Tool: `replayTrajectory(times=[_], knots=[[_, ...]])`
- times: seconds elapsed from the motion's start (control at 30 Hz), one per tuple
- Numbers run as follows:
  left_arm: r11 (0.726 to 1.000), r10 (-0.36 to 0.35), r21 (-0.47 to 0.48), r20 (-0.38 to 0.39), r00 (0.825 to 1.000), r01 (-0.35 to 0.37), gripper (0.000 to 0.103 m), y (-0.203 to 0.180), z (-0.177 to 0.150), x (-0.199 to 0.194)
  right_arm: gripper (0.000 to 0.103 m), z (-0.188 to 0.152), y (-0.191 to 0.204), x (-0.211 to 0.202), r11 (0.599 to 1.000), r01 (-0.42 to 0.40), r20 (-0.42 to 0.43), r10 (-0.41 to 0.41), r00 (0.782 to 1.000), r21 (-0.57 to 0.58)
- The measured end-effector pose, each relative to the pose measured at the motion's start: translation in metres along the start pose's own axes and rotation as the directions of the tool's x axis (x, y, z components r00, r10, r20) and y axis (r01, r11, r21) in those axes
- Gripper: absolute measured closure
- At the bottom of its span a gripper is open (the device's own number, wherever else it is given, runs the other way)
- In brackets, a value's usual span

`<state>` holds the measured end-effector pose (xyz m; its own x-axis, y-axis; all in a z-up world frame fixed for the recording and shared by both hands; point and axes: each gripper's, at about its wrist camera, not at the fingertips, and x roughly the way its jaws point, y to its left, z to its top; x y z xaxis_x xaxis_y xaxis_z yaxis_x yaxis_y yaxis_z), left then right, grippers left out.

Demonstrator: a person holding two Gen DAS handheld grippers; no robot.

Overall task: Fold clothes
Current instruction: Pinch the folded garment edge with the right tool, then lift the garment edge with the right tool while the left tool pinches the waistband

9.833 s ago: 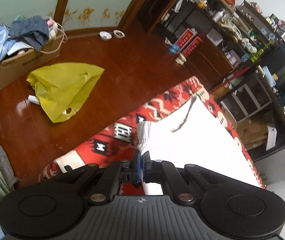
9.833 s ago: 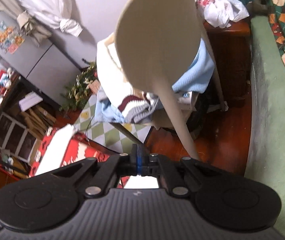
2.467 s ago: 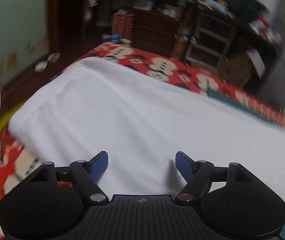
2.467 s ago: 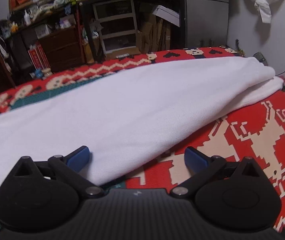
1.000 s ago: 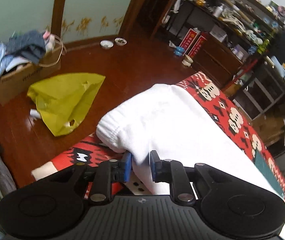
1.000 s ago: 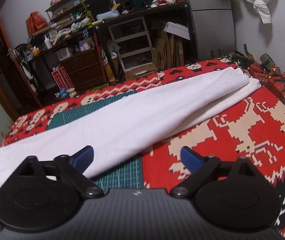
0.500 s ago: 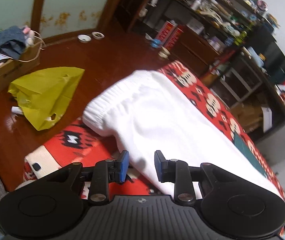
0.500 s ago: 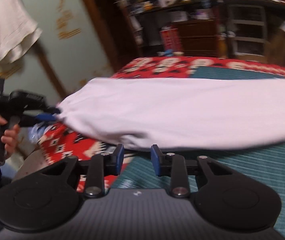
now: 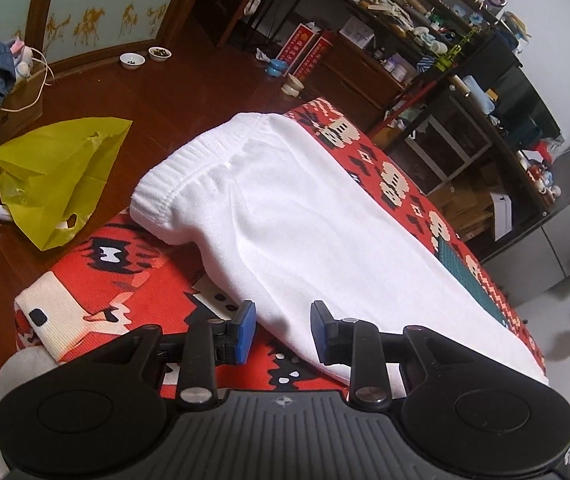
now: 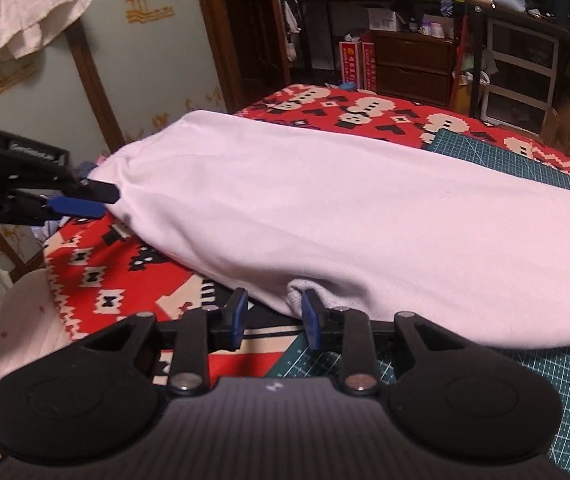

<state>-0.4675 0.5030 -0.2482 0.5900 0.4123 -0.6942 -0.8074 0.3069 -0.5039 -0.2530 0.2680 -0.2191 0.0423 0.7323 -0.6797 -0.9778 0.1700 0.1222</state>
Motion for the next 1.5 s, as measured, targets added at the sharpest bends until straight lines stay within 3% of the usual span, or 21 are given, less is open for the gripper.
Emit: replayTrajectory(times=[0.13, 0.23, 0.27, 0.33, 0.7, 0.8, 0.83, 0.93, 1.07, 1.2, 1.3, 1.5], knots=[[1.0, -0.005, -0.011, -0.006, 1.0, 0.004, 0.074, 0.004, 0.001, 0.002, 0.071, 0.003, -0.002, 0.008, 0.998, 0.064, -0.014, -0.064, 0.998, -0.019], [1.0, -0.008, -0.018, -0.012, 1.0, 0.008, 0.074, 0.006, 0.001, 0.004, 0.071, 0.003, -0.007, 0.013, 0.999, 0.02, -0.021, -0.02, 1.0, 0.031], [1.0, -0.009, -0.018, -0.014, 1.0, 0.008, 0.074, 0.006, 0.0, 0.004, 0.074, 0.003, -0.009, 0.014, 0.999, 0.002, -0.022, -0.001, 1.0, 0.051], [1.0, -0.01, -0.011, -0.02, 1.0, 0.01, 0.074, 0.006, 0.0, 0.004, 0.1, 0.002, -0.011, 0.014, 0.998, -0.003, -0.019, 0.004, 1.0, 0.066], [0.997, 0.01, 0.071, -0.057, 0.998, -0.006, 0.076, -0.013, -0.008, 0.007, 0.1, -0.044, -0.03, -0.016, 0.977, -0.104, -0.024, 0.11, 0.994, 0.184], [0.998, 0.022, 0.051, -0.04, 0.999, -0.02, 0.075, -0.007, -0.003, 0.002, 0.1, -0.046, -0.036, -0.026, 0.966, -0.137, 0.027, 0.134, 0.991, 0.219], [0.999, 0.027, 0.041, -0.033, 0.999, -0.026, 0.074, -0.005, -0.001, -0.001, 0.099, -0.044, -0.039, -0.029, 0.962, -0.145, 0.042, 0.139, 0.989, 0.231], [0.999, 0.042, 0.011, -0.011, 0.999, -0.042, 0.066, 0.004, 0.006, -0.007, 0.082, -0.036, -0.048, -0.034, 0.947, -0.155, 0.064, 0.143, 0.988, 0.28], [0.996, 0.079, -0.042, 0.029, 0.996, -0.077, 0.059, 0.023, 0.018, -0.015, 0.075, -0.038, -0.07, -0.034, 0.889, -0.178, 0.064, 0.167, 0.984, 0.423], [0.99, 0.071, -0.129, 0.046, 0.996, -0.064, 0.057, 0.044, 0.029, -0.013, 0.069, -0.054, -0.102, -0.028, 0.766, -0.222, 0.104, 0.2, 0.974, 0.604], [0.98, 0.035, -0.198, 0.057, 0.998, -0.023, 0.055, 0.059, 0.036, -0.009, 0.069, -0.057, -0.108, -0.013, 0.699, -0.27, 0.125, 0.252, 0.96, 0.662], [0.959, 0.015, -0.283, 0.02, 1.0, -0.009, 0.055, 0.077, 0.039, 0.008, 0.072, -0.062, -0.115, 0.019, 0.564, -0.347, 0.167, 0.346, 0.923, 0.749]])
